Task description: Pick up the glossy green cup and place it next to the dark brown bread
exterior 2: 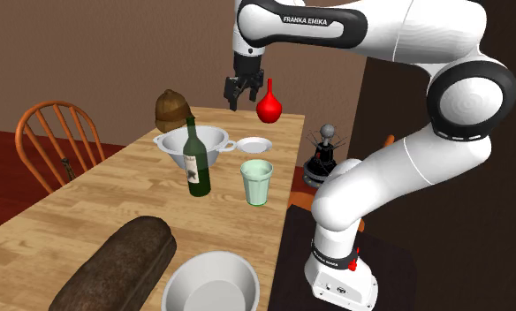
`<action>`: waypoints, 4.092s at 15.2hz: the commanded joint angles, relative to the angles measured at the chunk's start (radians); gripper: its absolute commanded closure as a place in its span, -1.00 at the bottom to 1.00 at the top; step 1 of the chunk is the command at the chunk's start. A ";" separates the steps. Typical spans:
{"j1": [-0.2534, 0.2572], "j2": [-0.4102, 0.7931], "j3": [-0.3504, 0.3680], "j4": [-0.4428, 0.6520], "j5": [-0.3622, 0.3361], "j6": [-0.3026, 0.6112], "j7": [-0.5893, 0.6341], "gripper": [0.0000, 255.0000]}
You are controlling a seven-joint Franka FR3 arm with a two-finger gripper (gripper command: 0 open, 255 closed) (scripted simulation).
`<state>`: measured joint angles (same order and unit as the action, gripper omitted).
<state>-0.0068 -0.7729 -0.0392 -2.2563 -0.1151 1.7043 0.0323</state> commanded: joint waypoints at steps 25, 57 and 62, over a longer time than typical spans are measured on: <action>-0.004 0.247 -0.459 -0.377 0.066 0.392 -0.401 -1.00; -0.006 0.205 -0.431 -0.334 0.066 0.310 -0.372 1.00; -0.007 0.180 -0.414 -0.283 0.068 0.236 -0.357 1.00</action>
<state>-0.0122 -0.5850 -0.4571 -2.5479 -0.0469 1.9563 -0.3277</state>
